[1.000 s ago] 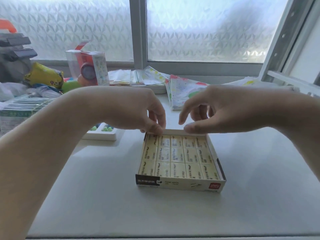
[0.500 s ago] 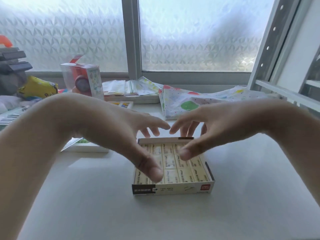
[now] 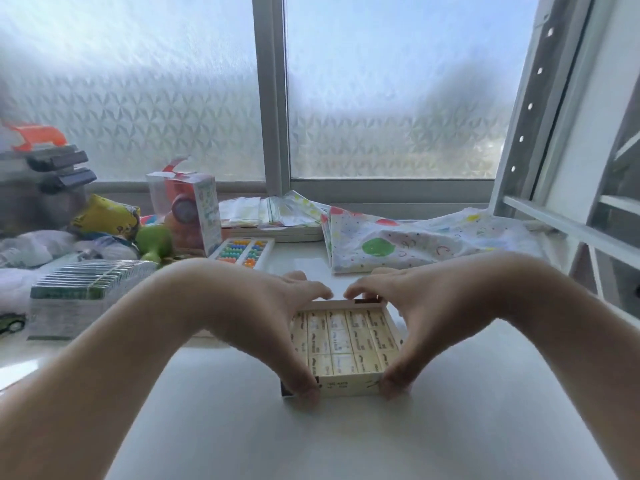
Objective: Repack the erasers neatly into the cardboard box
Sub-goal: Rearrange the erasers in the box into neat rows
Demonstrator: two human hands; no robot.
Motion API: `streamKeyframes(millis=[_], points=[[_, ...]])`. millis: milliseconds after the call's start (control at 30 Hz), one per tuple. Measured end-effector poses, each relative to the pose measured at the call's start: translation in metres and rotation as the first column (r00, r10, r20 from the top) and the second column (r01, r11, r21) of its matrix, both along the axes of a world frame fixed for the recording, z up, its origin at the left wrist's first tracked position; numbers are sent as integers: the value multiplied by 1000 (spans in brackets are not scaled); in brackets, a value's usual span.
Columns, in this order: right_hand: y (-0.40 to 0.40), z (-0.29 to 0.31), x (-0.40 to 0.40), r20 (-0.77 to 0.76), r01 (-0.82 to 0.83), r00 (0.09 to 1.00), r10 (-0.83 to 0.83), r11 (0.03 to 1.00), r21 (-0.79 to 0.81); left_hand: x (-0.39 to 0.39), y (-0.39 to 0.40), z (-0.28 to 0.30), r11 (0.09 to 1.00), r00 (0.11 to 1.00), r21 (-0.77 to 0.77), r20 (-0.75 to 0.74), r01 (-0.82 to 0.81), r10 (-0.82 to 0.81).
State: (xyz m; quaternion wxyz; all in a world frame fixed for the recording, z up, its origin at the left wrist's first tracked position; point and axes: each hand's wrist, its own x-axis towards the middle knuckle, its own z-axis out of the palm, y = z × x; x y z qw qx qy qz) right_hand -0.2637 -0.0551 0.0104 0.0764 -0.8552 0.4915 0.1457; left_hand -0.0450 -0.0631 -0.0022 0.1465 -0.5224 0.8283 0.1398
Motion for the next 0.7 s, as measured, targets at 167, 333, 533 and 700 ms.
streamKeyframes(millis=[167,333,533,700], points=[[6,-10,-13,272,72,958,-95,993,96,12,18,-15,998,983,-33,-175,-54,47],[22,-40,-27,495,105,862,-109,994,36,28,40,-42,985,871,-91,-484,-146,84],[20,-55,-29,693,187,698,-179,980,65,19,44,-46,973,804,-112,-587,-204,101],[15,-53,-26,694,210,670,-263,964,162,11,40,-45,960,795,-64,-577,-272,186]])
